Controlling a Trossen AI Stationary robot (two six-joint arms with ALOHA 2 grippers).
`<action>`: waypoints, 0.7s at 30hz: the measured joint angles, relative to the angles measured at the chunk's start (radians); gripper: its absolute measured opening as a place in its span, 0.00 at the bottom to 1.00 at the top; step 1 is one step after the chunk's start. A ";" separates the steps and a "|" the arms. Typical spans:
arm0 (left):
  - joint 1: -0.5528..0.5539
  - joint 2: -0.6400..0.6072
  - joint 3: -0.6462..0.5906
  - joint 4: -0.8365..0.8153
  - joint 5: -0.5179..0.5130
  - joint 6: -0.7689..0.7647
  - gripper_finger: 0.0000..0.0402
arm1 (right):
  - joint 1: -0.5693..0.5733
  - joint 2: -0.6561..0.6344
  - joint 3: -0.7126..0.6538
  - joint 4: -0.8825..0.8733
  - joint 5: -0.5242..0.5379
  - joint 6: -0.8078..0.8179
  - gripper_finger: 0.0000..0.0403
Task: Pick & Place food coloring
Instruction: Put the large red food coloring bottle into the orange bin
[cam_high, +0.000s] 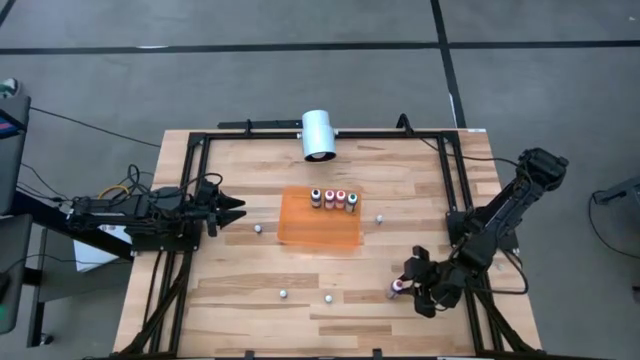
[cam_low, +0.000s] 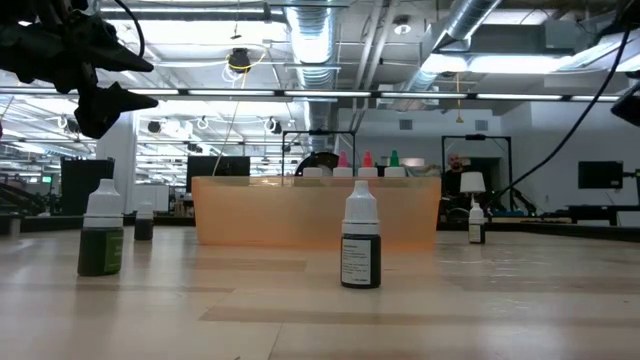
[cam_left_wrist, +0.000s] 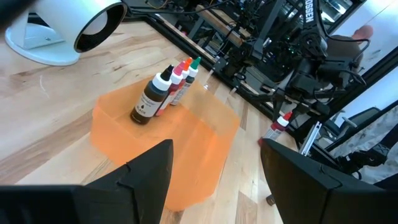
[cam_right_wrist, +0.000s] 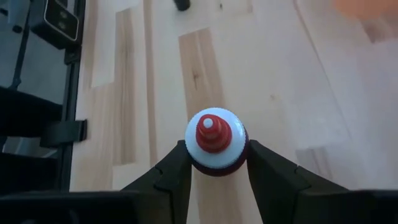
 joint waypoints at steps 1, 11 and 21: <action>0.000 0.000 0.000 0.000 0.000 0.000 0.58 | -0.007 0.000 0.000 0.002 0.000 -0.006 0.33; 0.000 0.000 0.000 0.000 -0.017 0.006 0.58 | -0.063 0.000 0.000 0.046 -0.005 -0.038 0.33; 0.000 0.000 0.000 0.000 -0.083 0.065 0.58 | -0.134 0.000 0.010 0.080 -0.051 -0.089 0.31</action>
